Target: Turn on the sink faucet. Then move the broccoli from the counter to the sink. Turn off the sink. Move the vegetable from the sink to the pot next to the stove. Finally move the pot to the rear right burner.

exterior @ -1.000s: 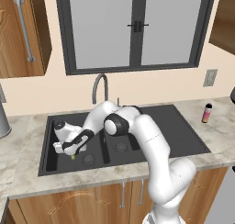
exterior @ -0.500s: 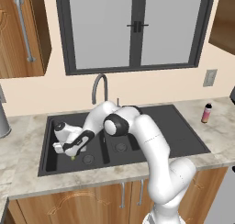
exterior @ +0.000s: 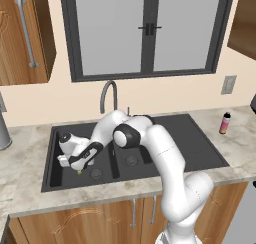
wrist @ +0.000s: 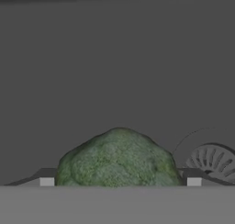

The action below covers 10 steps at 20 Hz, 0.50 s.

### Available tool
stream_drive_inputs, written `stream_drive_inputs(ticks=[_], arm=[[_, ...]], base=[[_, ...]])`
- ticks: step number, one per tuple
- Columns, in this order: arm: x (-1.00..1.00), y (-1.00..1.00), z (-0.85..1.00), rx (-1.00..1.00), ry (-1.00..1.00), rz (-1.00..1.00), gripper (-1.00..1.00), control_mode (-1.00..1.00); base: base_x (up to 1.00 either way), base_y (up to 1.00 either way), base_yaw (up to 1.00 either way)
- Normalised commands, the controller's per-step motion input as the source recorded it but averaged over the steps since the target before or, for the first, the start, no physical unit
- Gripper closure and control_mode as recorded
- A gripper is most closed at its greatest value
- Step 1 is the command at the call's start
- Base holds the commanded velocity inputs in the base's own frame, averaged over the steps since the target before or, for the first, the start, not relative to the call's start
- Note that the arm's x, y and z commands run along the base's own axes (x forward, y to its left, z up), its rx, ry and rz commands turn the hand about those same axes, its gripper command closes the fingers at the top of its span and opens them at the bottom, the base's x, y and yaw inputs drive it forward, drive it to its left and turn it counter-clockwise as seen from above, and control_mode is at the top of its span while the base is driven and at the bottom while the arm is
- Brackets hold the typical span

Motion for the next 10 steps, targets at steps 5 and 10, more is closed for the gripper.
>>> stream_drive_inputs(ticks=[5, 10], arm=[[-0.16, -0.13, 0.23, 0.02, -0.05, -0.03, 1.00, -1.00], [-0.26, -0.23, 0.51, 0.02, -0.08, -0.03, 1.00, -1.00]], base=[[0.00, 0.00, 0.00], [0.00, 0.00, 0.00]])
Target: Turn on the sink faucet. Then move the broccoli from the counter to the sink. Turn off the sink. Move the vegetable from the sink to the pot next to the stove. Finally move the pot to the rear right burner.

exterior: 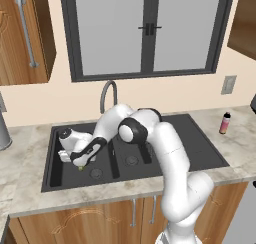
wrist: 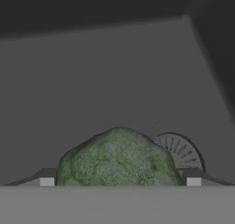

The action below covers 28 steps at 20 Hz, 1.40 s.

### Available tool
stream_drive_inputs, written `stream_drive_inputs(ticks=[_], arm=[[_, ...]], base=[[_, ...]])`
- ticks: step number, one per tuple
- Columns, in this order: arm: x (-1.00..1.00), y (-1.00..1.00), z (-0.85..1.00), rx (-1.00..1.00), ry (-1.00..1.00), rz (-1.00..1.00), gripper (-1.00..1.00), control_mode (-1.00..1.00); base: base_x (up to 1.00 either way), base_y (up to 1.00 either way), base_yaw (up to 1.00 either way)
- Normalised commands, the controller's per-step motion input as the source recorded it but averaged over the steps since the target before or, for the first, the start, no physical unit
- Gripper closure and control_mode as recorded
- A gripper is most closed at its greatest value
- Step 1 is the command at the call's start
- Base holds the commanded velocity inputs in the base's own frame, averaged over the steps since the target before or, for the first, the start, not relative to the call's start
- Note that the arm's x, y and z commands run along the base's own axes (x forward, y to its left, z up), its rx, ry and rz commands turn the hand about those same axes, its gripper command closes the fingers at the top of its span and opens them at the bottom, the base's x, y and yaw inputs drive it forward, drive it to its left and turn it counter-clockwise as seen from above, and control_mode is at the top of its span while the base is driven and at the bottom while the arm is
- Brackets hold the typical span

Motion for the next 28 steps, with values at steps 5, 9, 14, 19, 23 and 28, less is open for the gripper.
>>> stream_drive_inputs(ticks=[5, 9, 14, 19, 23, 28], arm=[[-0.34, -0.29, 0.52, 0.02, -0.10, -0.04, 1.00, -1.00], [-0.44, -0.31, 0.54, 0.03, -0.09, -0.05, 1.00, -1.00], [-0.52, -0.27, 0.64, 0.06, -0.03, -0.08, 1.00, -1.00], [-0.51, -0.20, 0.77, 0.06, 0.00, -0.10, 1.00, -1.00], [-0.48, -0.24, 0.77, 0.06, 0.00, -0.10, 1.00, -1.00], [-0.49, -0.17, 0.72, 0.03, 0.00, -0.05, 1.00, -1.00]], base=[[0.00, 0.00, 0.00], [0.00, 0.00, 0.00], [0.00, 0.00, 0.00], [0.00, 0.00, 0.00], [0.00, 0.00, 0.00], [0.00, 0.00, 0.00]])
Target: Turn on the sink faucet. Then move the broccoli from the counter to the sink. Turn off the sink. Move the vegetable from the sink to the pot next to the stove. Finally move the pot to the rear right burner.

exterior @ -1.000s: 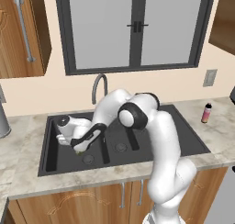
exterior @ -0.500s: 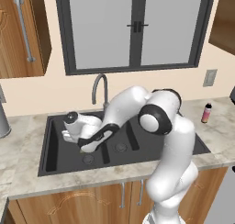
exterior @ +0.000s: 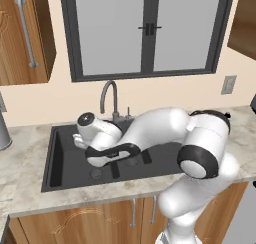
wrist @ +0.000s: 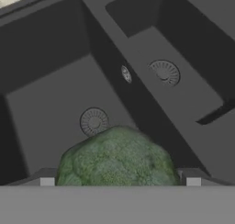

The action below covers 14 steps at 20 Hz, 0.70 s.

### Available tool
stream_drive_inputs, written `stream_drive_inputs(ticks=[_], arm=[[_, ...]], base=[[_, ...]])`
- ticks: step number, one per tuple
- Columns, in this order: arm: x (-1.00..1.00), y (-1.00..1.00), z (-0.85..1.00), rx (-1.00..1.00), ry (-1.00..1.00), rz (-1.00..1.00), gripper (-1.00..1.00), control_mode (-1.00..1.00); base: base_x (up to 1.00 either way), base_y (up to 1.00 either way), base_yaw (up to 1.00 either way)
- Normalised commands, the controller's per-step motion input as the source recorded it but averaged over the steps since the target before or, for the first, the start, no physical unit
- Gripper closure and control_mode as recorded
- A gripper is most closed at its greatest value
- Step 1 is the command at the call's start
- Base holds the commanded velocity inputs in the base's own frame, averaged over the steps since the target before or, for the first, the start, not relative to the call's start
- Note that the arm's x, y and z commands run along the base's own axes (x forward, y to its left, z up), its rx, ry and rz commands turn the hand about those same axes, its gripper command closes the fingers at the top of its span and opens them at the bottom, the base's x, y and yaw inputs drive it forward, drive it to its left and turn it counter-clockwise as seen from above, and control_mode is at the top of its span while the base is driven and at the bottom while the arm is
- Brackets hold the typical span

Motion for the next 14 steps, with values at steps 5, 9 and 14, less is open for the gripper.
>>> stream_drive_inputs(ticks=[5, 9, 14], arm=[[-0.45, -0.13, 0.67, 0.00, 0.00, 0.00, 1.00, -1.00], [-0.47, -0.12, 0.62, 0.00, 0.00, 0.00, 1.00, -1.00], [-0.52, -0.15, 0.43, 0.00, 0.00, 0.00, 1.00, -1.00]], base=[[0.00, 0.00, 0.00], [0.00, 0.00, 0.00], [0.00, 0.00, 0.00]])
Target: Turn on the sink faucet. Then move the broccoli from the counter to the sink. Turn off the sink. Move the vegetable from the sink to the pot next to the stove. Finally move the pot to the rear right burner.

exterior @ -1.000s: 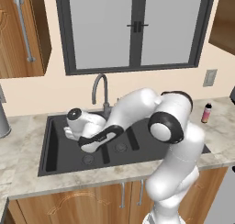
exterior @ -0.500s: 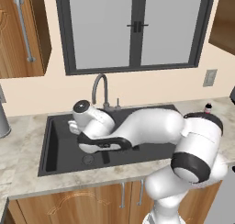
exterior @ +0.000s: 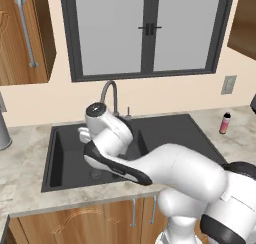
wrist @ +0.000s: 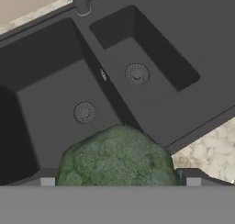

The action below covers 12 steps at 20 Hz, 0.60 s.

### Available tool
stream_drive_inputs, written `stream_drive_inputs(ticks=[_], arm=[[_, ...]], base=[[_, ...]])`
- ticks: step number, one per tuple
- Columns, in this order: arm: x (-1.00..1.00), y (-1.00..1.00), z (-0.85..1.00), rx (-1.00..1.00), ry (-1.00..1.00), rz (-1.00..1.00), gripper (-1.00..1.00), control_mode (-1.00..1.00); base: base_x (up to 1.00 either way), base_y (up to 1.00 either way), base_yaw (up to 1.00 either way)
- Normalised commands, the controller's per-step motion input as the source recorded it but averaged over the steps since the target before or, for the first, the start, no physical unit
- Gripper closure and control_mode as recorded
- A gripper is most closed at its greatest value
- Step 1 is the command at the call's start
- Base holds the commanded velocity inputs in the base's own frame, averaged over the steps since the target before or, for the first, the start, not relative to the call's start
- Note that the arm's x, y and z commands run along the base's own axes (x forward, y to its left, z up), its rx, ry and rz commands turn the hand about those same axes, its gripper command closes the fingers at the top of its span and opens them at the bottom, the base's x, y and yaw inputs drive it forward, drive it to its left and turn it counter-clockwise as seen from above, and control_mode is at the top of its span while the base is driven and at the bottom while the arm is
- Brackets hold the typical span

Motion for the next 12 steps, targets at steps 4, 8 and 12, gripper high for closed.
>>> stream_drive_inputs(ticks=[4, 8, 12], arm=[[-0.50, -0.19, 0.36, 0.00, 0.00, 0.00, 1.00, -1.00], [-0.38, -0.23, 0.29, 0.00, 0.00, 0.00, 1.00, -1.00], [-0.29, -0.32, 0.26, 0.00, 0.00, 0.02, 1.00, -1.00]], base=[[0.00, 0.00, 0.00], [0.00, 0.00, 0.00], [0.00, 0.00, 0.00]])
